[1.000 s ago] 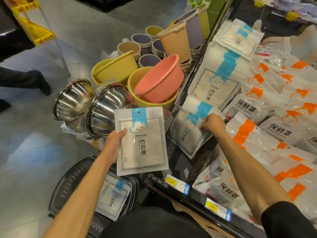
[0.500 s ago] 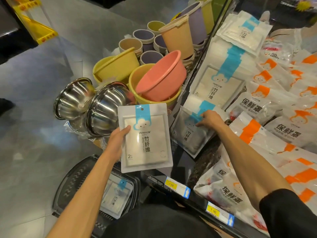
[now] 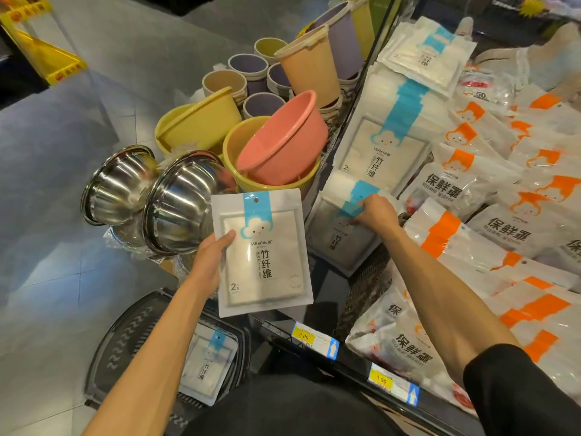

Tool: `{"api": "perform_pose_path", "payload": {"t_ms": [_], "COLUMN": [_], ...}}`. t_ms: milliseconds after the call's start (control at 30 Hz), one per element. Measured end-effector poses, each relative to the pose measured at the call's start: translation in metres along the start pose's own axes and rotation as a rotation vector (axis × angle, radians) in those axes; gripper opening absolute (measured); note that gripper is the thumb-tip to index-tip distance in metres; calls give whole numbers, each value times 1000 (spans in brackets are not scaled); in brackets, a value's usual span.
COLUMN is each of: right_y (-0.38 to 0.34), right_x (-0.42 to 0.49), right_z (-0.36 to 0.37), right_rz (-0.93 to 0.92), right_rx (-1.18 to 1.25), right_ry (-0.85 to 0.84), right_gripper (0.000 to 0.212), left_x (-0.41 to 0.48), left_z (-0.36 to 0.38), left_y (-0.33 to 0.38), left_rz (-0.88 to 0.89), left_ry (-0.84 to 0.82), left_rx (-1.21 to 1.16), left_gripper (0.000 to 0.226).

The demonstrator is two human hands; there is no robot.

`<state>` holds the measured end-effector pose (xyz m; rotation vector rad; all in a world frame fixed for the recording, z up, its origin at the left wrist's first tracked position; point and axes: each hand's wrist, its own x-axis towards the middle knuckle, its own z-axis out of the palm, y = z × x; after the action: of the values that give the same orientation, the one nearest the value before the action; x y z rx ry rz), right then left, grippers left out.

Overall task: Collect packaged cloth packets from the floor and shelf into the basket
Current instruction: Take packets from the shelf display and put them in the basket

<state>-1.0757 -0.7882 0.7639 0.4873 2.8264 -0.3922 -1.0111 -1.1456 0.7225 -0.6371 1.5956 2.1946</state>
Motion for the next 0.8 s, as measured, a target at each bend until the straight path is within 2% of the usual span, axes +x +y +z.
{"api": "perform_pose_path", "payload": {"t_ms": [233, 600, 800], "right_y": [3, 1, -3], "right_x": [-5, -15, -27], "right_z": [9, 8, 0], "right_rz": [5, -104, -150], "right_rx": [66, -26, -70], "right_ry": [6, 10, 11], "right_gripper": [33, 20, 34], "left_x": [-3, -9, -20], "left_z": [2, -5, -13], "left_y": [5, 6, 6], "left_rz": [19, 21, 23], "left_ry": [1, 23, 4], "left_rx": [-2, -32, -24], "left_gripper": [29, 33, 30]}}
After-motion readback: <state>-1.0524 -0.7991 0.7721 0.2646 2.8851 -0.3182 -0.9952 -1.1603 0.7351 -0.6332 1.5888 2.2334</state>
